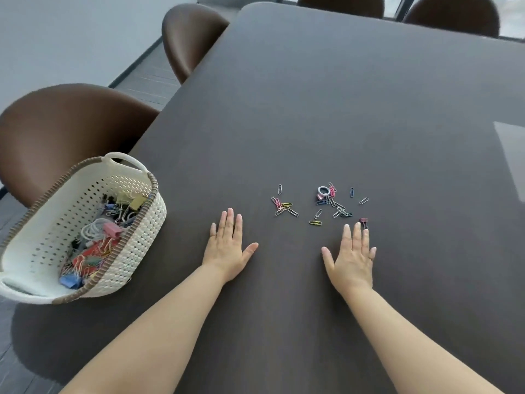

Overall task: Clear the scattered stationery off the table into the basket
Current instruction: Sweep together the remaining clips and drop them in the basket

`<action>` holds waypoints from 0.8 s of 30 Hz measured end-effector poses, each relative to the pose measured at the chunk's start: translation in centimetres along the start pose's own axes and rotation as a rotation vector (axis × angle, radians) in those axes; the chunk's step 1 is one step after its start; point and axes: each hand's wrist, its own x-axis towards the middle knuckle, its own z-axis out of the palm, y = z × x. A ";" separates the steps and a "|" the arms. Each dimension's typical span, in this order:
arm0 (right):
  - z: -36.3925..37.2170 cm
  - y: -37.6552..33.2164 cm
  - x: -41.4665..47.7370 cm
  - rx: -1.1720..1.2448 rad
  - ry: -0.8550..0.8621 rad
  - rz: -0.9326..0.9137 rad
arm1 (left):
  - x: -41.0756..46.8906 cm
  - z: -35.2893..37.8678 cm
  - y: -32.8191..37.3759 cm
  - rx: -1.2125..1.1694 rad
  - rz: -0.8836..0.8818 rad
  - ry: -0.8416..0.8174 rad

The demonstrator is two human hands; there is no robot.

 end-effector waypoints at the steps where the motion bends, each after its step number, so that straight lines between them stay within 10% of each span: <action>1: -0.2 0.5 0.4 0.013 0.003 0.012 | 0.8 -0.2 1.0 0.002 0.035 -0.004; 17: -2.9 2.2 12.3 -0.024 -0.046 -0.123 | 13.3 -2.6 8.1 0.068 0.394 0.104; 24: -3.5 0.3 13.5 -0.021 -0.165 -0.615 | 13.2 -1.7 7.4 -0.152 0.579 0.287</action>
